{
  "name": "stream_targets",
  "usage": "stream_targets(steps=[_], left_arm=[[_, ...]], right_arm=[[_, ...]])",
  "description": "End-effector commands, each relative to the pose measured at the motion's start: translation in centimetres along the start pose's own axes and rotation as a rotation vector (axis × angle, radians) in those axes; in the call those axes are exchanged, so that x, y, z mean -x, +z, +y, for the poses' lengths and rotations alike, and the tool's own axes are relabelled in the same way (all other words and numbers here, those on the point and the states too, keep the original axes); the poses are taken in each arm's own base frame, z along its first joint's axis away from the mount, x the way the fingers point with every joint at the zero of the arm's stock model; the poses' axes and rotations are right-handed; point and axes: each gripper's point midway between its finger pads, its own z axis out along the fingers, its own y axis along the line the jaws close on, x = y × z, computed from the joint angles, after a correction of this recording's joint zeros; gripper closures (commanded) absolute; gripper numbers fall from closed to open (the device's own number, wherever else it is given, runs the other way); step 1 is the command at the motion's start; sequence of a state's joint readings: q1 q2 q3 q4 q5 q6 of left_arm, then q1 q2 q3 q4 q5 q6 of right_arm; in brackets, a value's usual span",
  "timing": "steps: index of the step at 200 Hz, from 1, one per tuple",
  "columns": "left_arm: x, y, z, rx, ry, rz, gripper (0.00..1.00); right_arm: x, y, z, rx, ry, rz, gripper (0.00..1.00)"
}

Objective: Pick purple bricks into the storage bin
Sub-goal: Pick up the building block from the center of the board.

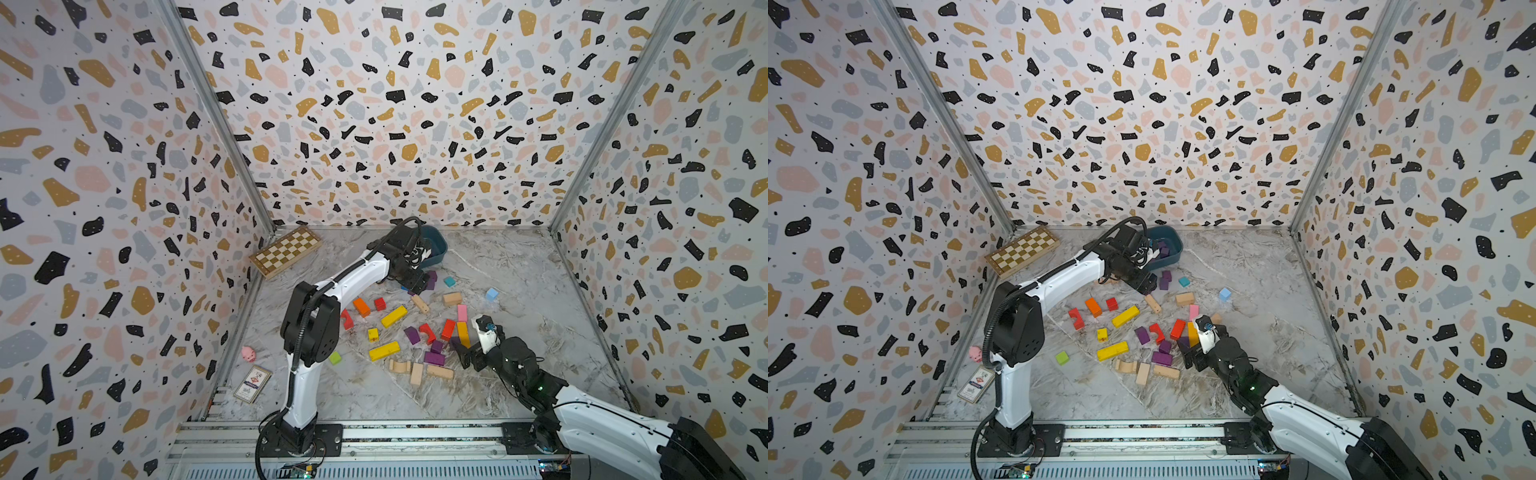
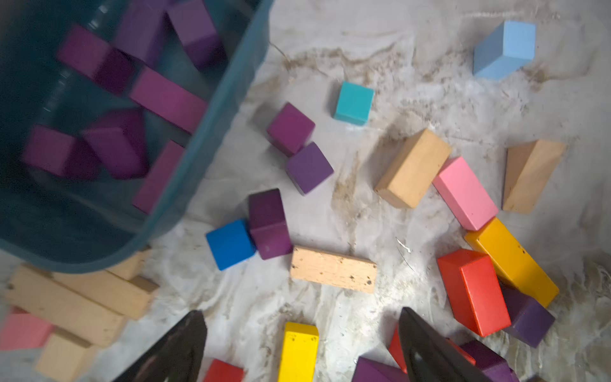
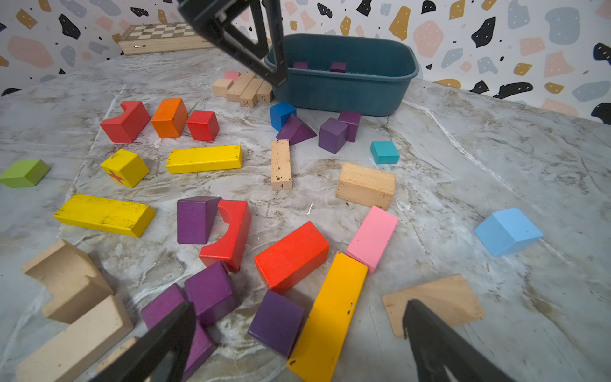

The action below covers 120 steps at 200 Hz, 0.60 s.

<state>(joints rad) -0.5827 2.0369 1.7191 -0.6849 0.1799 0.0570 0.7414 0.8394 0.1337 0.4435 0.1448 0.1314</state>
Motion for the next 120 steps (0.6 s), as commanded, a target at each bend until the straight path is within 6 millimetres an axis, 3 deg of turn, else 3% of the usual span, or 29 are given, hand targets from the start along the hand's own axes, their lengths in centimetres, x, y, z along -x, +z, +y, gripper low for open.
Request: stream_targets(steps=[1,120], left_arm=[[1.2,-0.5,-1.1,-0.071,-0.038,-0.055,0.13],[-0.3,4.3,-3.6,-0.188,-0.058,0.022,0.14]], right_arm=[[1.4,-0.1,0.1,0.006,0.011,-0.042,0.0],[1.5,-0.1,0.0,0.004,0.01,-0.045,0.0]])
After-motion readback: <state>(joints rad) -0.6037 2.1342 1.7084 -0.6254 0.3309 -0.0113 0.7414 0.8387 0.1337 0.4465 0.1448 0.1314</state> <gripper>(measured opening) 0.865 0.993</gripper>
